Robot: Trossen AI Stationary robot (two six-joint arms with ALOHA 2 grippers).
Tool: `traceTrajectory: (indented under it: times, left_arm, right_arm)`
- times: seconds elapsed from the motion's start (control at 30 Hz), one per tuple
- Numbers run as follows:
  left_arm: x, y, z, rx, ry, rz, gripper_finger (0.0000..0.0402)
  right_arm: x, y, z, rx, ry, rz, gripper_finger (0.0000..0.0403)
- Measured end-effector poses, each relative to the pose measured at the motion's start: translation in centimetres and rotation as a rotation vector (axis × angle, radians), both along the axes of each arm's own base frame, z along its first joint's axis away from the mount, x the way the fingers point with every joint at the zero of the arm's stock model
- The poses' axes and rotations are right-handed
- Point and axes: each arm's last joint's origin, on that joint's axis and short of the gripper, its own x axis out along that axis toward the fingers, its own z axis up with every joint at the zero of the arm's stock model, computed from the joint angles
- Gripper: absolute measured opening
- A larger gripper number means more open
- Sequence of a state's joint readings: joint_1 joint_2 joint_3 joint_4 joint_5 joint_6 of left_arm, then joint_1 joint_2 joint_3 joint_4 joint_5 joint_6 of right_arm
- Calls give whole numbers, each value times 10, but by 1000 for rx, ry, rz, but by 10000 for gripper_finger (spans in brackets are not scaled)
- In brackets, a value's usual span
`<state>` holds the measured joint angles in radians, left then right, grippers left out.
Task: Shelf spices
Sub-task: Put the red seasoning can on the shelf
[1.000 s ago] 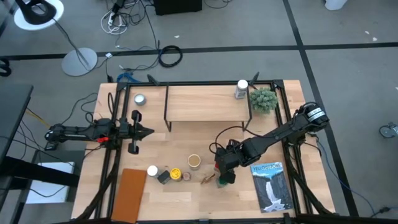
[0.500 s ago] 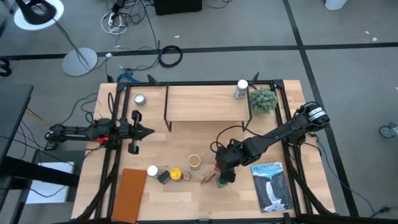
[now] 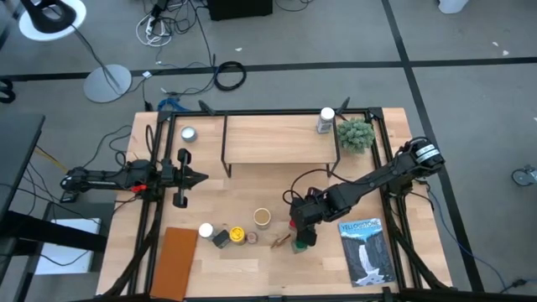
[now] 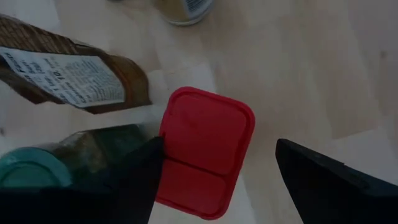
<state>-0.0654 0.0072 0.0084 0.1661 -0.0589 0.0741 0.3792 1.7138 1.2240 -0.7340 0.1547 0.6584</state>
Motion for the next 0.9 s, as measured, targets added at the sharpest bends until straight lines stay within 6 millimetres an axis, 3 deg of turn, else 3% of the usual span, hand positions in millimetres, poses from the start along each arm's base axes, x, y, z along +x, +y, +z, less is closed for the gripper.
traceTrajectory:
  times: [0.2,0.37,0.53,0.7,0.9]
  left_arm:
    - [0,0,0,0,0,0,12]
    - [0,0,0,0,0,0,12]
    - [0,0,0,0,0,0,12]
    - [0,0,0,0,1,0,12]
    - [0,0,0,0,0,0,12]
  right_arm:
    - [5,-15,8,-62,28,12,308]
    - [6,-22,28,-133,37,-5,308]
    - [4,-17,39,-134,24,-20,308]
    - [0,-4,38,-93,17,-29,308]
    - [-1,-1,20,-79,-11,-27,308]
